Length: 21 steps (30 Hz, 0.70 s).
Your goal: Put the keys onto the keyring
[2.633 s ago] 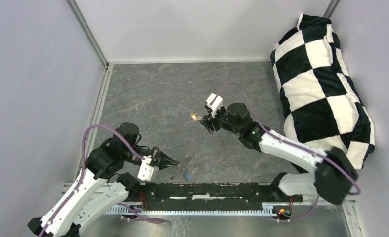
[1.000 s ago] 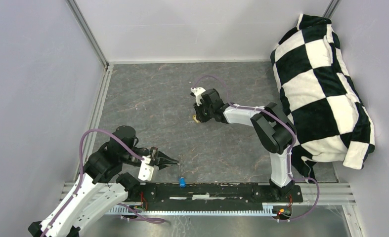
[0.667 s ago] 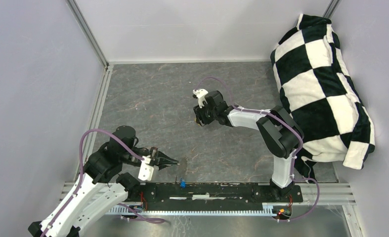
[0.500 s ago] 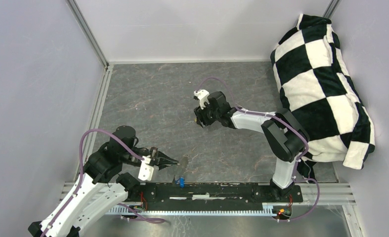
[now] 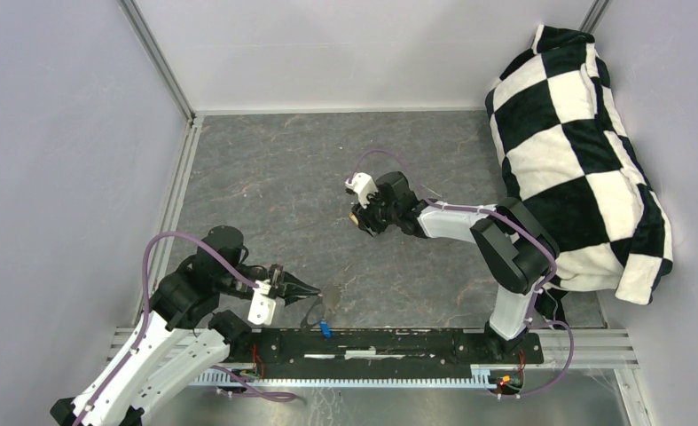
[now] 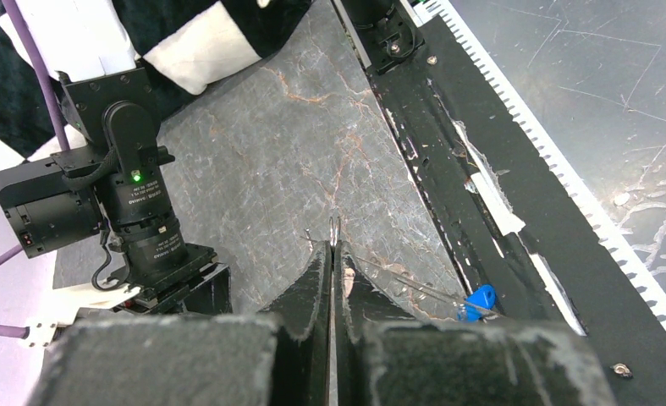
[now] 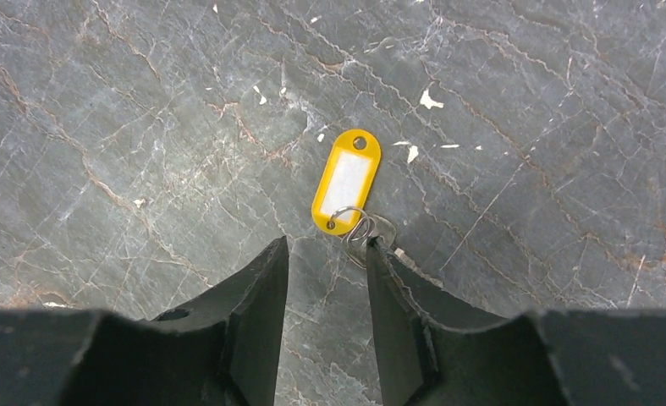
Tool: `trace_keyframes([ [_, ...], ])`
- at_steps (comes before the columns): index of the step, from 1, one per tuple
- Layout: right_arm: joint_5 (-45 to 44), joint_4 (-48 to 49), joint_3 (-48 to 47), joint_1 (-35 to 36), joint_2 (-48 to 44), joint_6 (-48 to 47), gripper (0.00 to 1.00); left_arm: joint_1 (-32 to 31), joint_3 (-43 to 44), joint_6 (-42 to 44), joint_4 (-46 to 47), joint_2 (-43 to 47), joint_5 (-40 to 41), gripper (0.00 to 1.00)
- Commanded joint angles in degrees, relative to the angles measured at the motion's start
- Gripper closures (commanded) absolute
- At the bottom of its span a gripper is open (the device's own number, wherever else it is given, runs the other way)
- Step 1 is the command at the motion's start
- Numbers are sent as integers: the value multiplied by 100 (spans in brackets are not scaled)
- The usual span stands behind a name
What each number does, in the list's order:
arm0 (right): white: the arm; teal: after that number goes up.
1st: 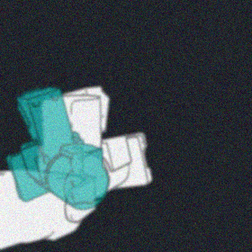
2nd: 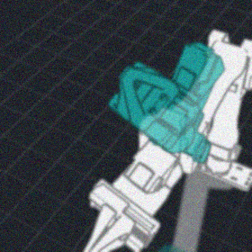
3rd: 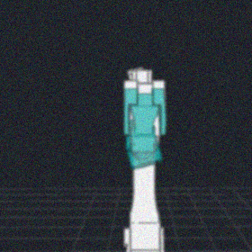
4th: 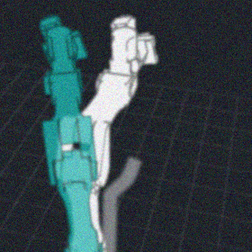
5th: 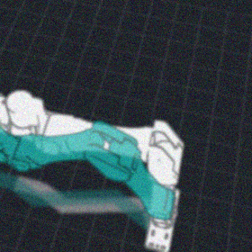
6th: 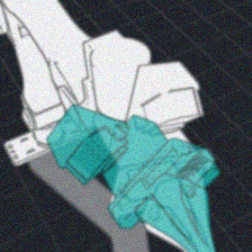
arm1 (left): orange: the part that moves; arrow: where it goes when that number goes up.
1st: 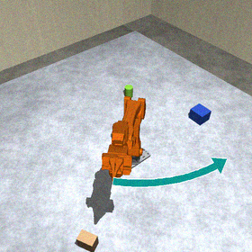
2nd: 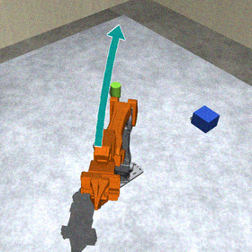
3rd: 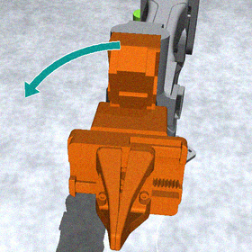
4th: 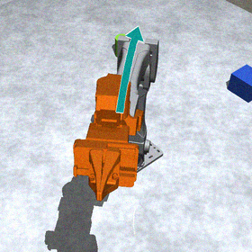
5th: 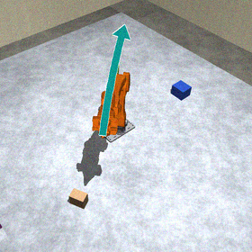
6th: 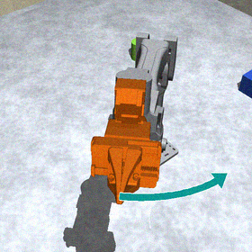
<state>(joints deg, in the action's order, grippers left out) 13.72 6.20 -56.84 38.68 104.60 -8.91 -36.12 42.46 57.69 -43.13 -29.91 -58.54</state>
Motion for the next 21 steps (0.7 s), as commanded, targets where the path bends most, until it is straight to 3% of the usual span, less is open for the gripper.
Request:
trace_keyframes([
  [1, 77, 324, -20, 8, -73, -307, 56, -9, 210, -265, 191, -13, -87, 98],
  [16, 127, 272, -134, -23, 238, -542, 62, -9, 237, -157, 238, -180, 146, 98],
  [21, 219, 372, -173, -54, 298, -560, 69, -9, 316, -101, 227, -322, 259, 98],
])
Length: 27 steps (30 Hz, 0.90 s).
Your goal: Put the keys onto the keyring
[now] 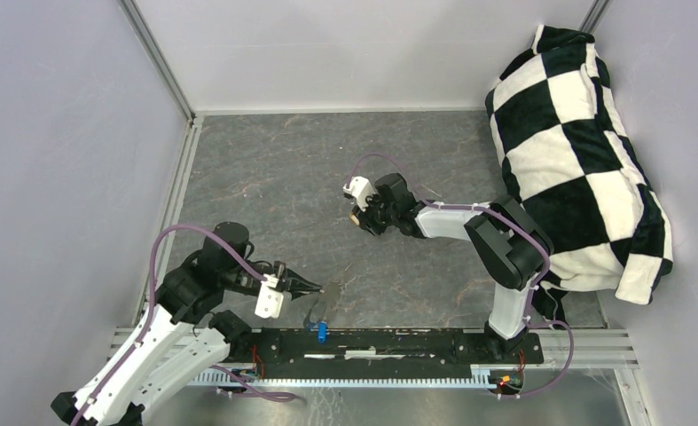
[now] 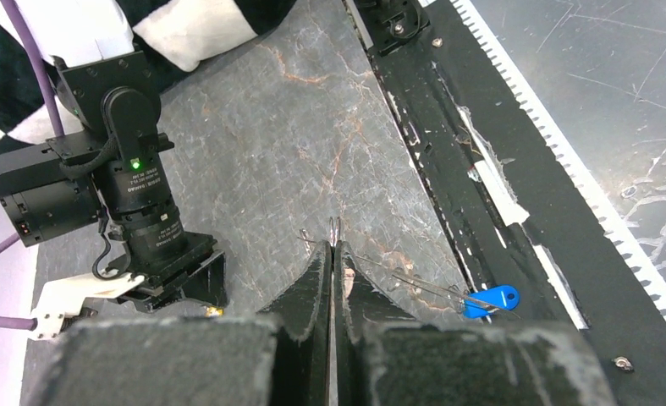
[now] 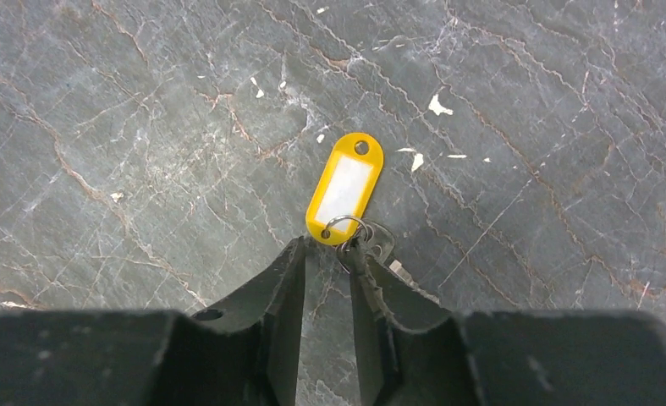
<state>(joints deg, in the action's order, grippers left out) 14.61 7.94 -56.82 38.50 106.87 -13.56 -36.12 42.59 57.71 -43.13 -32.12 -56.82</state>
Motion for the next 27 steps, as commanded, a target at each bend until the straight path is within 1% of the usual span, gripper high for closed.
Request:
trace_keyframes([
  [1, 144, 211, -179, -42, 65, -94, 72, -9, 317, -102, 238, -136, 108, 98],
  [6, 250, 370, -130, -61, -28, -110, 85, -9, 391, -105, 306, -320, 317, 98],
  [10, 322, 408, -81, -75, -142, -185, 99, -10, 488, -68, 263, -464, 394, 98],
  [14, 430, 673, 219, -99, -457, -208, 100, -9, 492, -102, 321, -546, 518, 98],
  [18, 404, 1168, 746, -90, -909, -199, 100, -1, 452, -394, 664, -589, 657, 98],
  [22, 343, 1234, 927, -128, -1073, -252, 100, 8, 458, -560, 875, -612, 698, 98],
  [24, 379, 1319, 999, -134, -1114, -299, 99, 15, 461, -581, 937, -640, 722, 98],
  [25, 384, 1340, 1022, -140, -1095, -320, 91, 29, 465, -568, 951, -664, 720, 98],
  [26, 416, 1332, 1008, -142, -1046, -356, 77, 34, 469, -560, 948, -685, 710, 98],
  [27, 460, 1282, 970, -144, -988, -406, 69, 39, 470, -565, 955, -697, 703, 98],
])
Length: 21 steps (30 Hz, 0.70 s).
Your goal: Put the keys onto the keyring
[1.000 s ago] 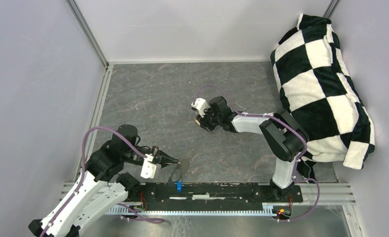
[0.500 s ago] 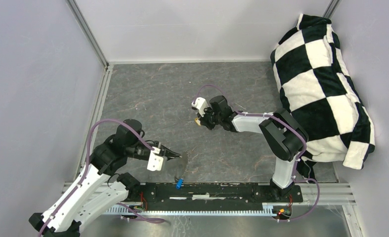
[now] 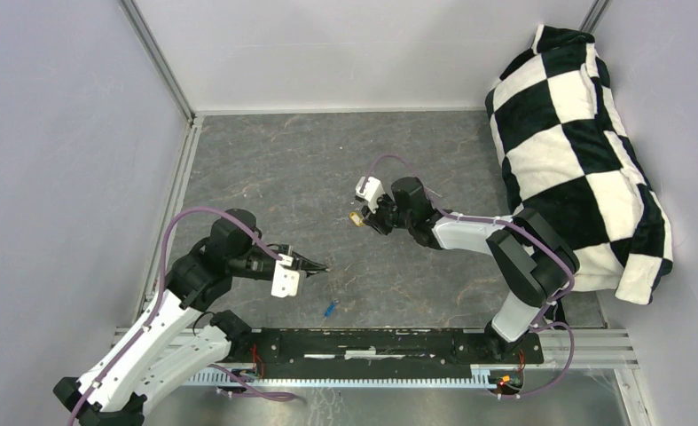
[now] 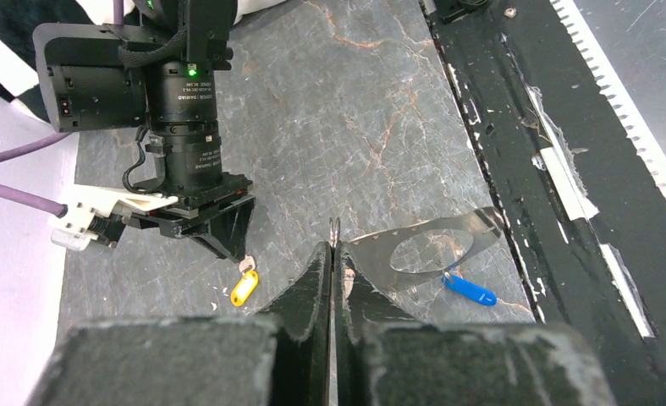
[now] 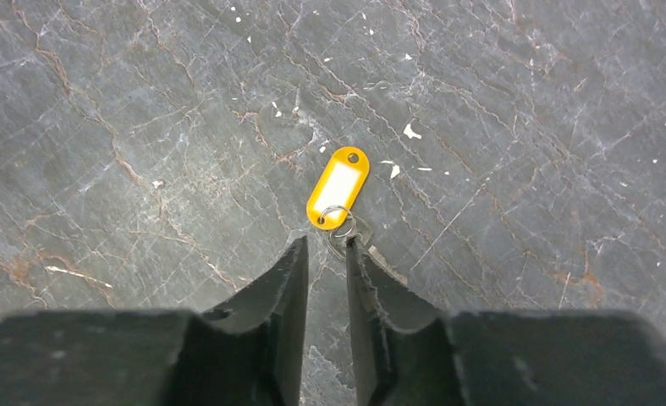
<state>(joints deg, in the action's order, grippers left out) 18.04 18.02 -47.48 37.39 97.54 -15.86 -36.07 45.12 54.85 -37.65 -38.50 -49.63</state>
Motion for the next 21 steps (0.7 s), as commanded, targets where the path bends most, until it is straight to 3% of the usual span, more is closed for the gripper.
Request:
trace_keyframes([
  [1, 152, 224, -9, -38, 11, -226, 65, 39, 210, -274, 407, -87, -32, 98],
  [8, 295, 317, -152, -35, 365, -357, 59, 74, 156, -281, 470, -190, -139, 98],
  [21, 466, 309, -482, -53, 760, -537, 66, 101, 49, -334, 432, -96, -269, 98],
])
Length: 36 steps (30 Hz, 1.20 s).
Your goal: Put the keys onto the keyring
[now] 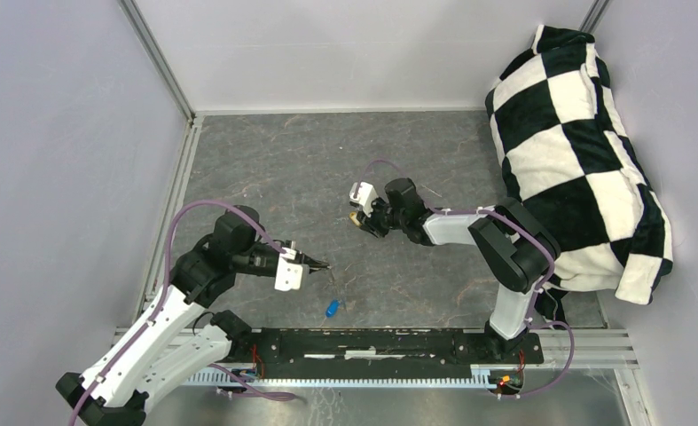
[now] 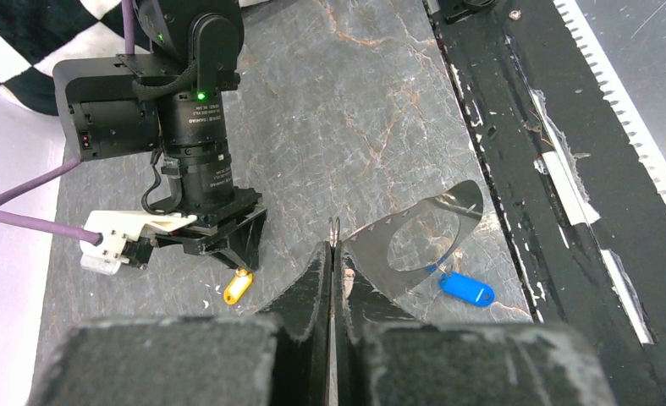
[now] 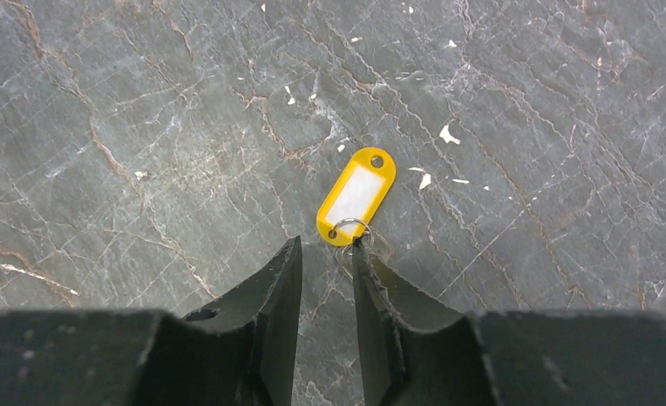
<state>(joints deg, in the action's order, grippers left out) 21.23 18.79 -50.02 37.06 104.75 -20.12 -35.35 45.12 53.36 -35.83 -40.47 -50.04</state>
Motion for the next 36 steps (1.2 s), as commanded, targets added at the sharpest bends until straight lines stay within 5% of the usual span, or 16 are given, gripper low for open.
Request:
trace_keyframes([
  [1, 163, 232, -248, -15, 59, -119, 67, 24, 43, -194, 252, 114, -226, 98],
  [17, 193, -115, -282, -21, 226, -290, 77, 26, 35, -245, 181, 245, -265, 98],
  [26, 179, -59, -334, -17, 228, -262, 100, 28, 16, -300, 163, 298, -300, 98],
  [36, 508, 556, 488, -21, -1089, 43, 99, 29, -95, -693, 365, 350, -476, 98],
])
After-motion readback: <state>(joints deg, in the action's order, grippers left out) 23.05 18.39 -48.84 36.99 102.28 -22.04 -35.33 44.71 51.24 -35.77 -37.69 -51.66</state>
